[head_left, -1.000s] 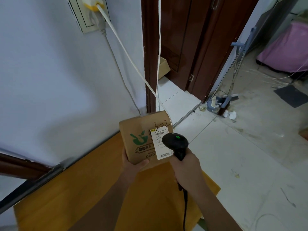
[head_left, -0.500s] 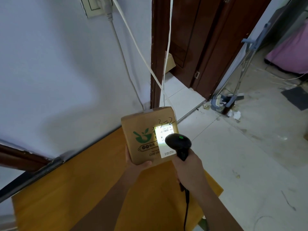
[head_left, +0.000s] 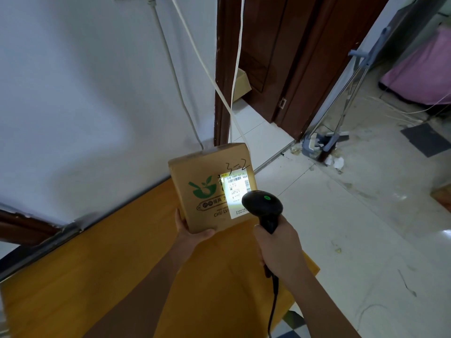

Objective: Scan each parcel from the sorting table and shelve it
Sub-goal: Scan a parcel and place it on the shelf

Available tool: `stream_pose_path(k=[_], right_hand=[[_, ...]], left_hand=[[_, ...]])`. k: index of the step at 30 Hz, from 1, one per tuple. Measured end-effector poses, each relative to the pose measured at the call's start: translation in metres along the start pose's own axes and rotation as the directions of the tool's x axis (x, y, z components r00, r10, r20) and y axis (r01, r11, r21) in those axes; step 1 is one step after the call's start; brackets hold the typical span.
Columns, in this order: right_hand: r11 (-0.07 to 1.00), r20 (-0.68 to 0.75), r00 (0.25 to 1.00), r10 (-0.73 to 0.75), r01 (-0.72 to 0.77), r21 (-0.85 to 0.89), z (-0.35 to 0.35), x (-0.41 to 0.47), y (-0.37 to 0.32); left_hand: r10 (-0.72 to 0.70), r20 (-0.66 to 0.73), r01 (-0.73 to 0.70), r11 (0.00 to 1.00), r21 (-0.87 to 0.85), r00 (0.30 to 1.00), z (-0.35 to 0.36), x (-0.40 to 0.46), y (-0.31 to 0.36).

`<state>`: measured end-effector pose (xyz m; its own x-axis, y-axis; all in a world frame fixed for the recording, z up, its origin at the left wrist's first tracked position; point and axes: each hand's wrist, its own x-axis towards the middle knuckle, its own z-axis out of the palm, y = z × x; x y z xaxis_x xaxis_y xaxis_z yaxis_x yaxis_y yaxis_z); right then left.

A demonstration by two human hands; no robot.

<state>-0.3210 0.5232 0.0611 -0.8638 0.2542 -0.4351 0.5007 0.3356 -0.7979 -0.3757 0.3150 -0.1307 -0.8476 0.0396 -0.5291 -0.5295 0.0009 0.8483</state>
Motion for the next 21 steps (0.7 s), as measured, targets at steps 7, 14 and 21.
stream_pose_path(k=[7,14,21], right_hand=[[1.0,-0.02,0.999,-0.029,0.029,-0.006,0.002,-0.004,0.0],[0.999,-0.058,0.998,-0.037,0.038,0.015,0.007,-0.009,-0.002],[0.998,-0.074,0.996,-0.054,0.056,0.026,0.008,-0.009,0.0]], left_hand=[[0.015,0.048,-0.017,0.998,0.058,0.999,-0.002,-0.002,0.002],[0.036,0.004,-0.036,0.991,0.125,0.999,-0.008,0.014,-0.021],[0.04,0.037,-0.046,0.984,0.172,0.999,-0.009,-0.002,-0.016]])
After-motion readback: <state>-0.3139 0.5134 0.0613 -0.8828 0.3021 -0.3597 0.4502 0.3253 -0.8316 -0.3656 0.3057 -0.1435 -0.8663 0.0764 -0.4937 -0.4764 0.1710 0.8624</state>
